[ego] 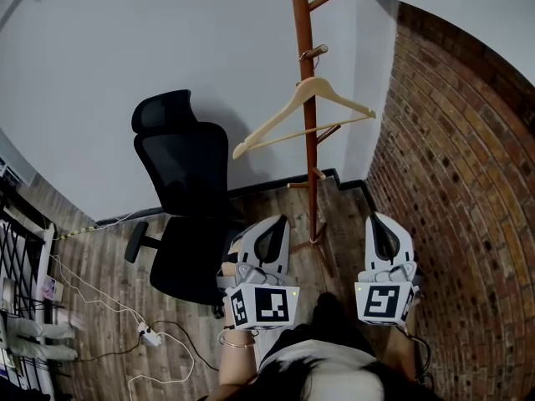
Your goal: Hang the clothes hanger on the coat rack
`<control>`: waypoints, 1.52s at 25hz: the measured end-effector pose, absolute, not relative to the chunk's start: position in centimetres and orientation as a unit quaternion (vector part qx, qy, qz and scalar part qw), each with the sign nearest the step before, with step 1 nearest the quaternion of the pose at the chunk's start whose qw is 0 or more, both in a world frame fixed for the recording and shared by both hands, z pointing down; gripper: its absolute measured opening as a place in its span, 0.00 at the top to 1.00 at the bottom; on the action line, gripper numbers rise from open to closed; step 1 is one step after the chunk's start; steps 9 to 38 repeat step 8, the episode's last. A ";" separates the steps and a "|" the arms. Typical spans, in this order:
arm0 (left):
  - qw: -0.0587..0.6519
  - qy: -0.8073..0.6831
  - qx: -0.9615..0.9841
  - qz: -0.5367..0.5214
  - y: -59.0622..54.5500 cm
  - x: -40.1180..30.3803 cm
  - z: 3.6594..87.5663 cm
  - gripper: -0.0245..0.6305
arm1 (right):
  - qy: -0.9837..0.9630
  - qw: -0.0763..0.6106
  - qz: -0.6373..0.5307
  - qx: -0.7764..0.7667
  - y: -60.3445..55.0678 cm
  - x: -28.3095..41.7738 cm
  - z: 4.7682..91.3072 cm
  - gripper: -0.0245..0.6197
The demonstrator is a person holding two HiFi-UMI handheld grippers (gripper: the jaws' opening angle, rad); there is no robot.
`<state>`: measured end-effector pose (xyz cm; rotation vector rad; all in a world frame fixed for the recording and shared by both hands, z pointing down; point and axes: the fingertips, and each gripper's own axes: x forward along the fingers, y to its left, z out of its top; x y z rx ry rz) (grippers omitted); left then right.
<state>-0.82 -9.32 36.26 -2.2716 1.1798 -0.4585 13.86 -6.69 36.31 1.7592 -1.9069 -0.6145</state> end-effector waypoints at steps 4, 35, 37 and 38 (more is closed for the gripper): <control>0.268 0.434 -0.842 -0.175 -10.3 0.4 36.2 0.95 | -0.711 0.218 -0.201 0.637 -7.5 14.3 36.2 0.91; 0.274 0.434 -0.841 -0.172 -11.2 1.1 35.9 0.95 | -0.727 0.207 -0.173 0.632 -8.4 14.9 36.1 0.91; 0.274 0.434 -0.841 -0.172 -11.2 1.1 35.9 0.95 | -0.727 0.207 -0.173 0.632 -8.4 14.9 36.1 0.91; 0.274 0.434 -0.841 -0.172 -11.2 1.1 35.9 0.95 | -0.727 0.207 -0.173 0.632 -8.4 14.9 36.1 0.91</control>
